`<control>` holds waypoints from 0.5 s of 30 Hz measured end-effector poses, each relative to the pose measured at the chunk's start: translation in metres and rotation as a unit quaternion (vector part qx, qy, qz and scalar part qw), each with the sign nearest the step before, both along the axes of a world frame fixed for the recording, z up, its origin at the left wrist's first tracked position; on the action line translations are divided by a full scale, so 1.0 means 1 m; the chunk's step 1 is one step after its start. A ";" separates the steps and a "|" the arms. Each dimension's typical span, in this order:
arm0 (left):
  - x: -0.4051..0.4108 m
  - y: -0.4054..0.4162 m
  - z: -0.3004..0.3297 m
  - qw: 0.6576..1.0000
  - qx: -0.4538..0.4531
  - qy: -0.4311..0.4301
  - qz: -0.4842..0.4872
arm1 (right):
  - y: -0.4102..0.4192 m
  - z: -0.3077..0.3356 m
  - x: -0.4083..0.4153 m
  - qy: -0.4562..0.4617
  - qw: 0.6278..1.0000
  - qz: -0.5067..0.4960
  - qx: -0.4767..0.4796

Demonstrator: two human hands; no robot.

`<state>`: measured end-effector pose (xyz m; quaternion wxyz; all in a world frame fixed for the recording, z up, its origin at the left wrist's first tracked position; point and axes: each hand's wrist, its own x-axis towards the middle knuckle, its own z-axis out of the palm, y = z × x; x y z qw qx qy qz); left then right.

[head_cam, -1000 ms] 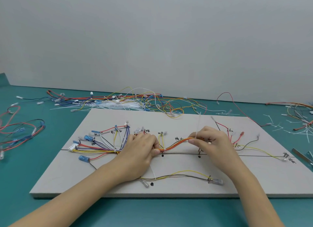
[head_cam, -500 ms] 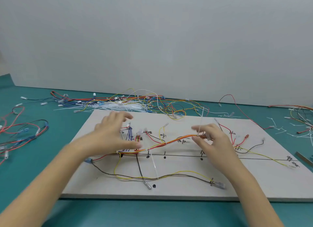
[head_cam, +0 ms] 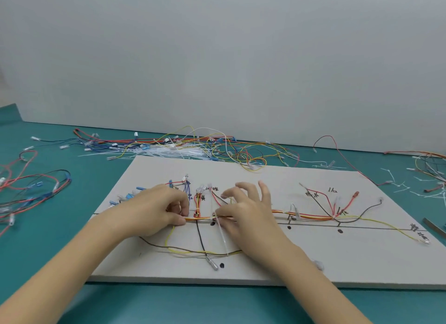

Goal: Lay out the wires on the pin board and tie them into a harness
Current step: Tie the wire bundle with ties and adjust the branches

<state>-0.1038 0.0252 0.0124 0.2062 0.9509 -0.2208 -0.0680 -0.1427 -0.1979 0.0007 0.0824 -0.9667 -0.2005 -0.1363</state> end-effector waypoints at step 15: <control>-0.006 0.000 0.001 0.999 0.032 -0.002 -0.002 | 0.007 0.009 0.015 -0.020 0.992 0.038 0.122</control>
